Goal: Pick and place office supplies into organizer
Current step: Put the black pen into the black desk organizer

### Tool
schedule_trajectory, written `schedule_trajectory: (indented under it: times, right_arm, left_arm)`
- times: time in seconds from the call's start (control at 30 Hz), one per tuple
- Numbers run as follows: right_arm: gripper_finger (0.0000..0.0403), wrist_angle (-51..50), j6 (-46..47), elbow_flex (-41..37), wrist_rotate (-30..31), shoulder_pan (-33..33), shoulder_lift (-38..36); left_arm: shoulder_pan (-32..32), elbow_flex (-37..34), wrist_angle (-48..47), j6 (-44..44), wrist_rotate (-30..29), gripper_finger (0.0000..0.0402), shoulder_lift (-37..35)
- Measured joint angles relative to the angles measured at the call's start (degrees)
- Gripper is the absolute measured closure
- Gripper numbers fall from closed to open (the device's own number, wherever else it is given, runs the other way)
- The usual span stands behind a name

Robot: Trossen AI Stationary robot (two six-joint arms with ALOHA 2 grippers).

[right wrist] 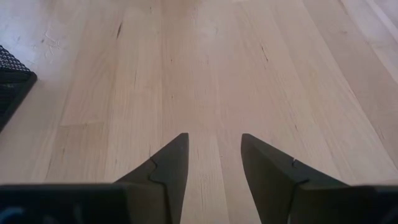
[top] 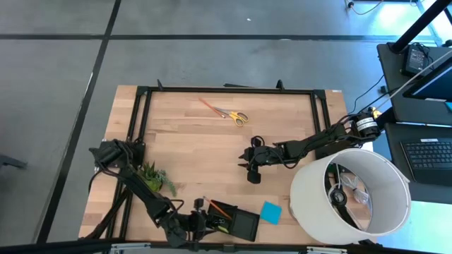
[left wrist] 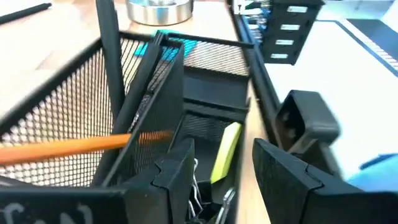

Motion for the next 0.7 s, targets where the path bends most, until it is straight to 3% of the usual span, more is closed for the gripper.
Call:
schedule_trajectory:
  times: [0.2, 0.4, 0.63, 0.7]
  right_arm:
    - [0.0254, 0.02, 0.26, 0.0, 0.0, -0.02, 0.0]
    - [0.0254, 0.02, 0.24, 0.0, 0.0, -0.01, 0.0]
    - [0.0254, 0.02, 0.19, 0.0, 0.0, -0.02, 0.0]
    - [0.0254, 0.02, 0.17, 0.0, 0.0, -0.02, 0.0]
  left_arm:
    - [-1.04, 0.0, -7.56, -0.01, 3.55, 0.0245, -4.82]
    - [-2.81, 0.0, -21.88, -0.95, 7.19, 0.0245, -10.88]
    - [-3.14, 0.0, -34.26, -4.41, 7.06, 0.0245, -20.49]
    - [-2.88, 0.0, -37.25, -2.64, 4.68, 0.0245, -23.02]
